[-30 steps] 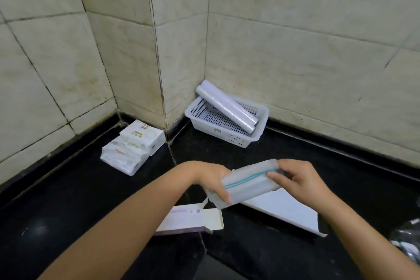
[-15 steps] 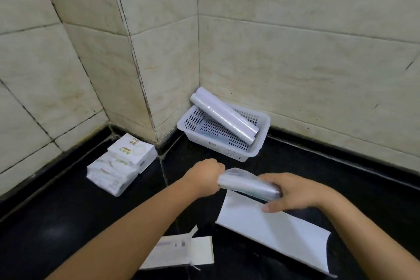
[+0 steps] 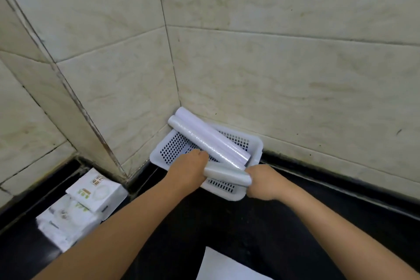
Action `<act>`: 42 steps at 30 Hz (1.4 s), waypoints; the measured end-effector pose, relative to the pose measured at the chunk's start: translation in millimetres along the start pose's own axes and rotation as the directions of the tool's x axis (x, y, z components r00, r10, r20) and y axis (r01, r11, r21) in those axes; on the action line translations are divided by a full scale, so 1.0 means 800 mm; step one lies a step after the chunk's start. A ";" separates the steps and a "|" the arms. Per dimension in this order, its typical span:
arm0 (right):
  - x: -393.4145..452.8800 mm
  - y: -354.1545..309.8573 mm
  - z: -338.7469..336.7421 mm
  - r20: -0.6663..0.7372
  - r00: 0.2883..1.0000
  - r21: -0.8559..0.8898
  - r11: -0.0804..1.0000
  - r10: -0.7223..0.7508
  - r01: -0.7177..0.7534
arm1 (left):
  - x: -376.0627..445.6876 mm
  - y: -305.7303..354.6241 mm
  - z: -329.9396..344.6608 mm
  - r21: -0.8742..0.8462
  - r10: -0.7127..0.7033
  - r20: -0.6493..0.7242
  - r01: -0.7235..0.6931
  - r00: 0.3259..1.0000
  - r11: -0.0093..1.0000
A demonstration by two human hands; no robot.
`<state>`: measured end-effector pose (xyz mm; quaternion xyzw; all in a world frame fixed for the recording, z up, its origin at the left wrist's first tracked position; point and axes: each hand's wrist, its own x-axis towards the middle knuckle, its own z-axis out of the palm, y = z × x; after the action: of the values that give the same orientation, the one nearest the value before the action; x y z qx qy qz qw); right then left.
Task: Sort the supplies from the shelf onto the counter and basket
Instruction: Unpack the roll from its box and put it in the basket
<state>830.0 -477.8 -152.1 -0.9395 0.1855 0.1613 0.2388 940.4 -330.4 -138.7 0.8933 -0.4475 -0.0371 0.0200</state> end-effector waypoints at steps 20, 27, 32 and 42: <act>0.099 0.054 0.007 -0.209 0.955 -0.245 0.934 0.211 -0.260 | 0.185 -0.091 0.142 0.149 -0.089 0.742 -0.035 0.665 0.988; 0.113 0.041 0.009 -0.165 0.969 -0.254 0.941 0.184 -0.222 | 0.187 -0.115 0.121 0.222 -0.186 0.892 -0.040 0.412 0.974; 0.127 0.025 0.014 -0.105 0.977 -0.263 0.942 0.186 -0.208 | 0.186 -0.119 0.110 0.206 -0.116 0.861 -0.131 0.495 0.970; 0.129 0.012 0.017 -0.001 0.968 -0.347 0.908 0.252 -0.237 | 0.170 -0.140 0.106 0.055 0.032 0.620 -0.084 0.784 0.995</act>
<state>913.8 -506.4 -207.3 -0.9323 0.2653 0.2401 0.0529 1103.7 -372.4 -237.4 0.8180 -0.4576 -0.3088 -0.1618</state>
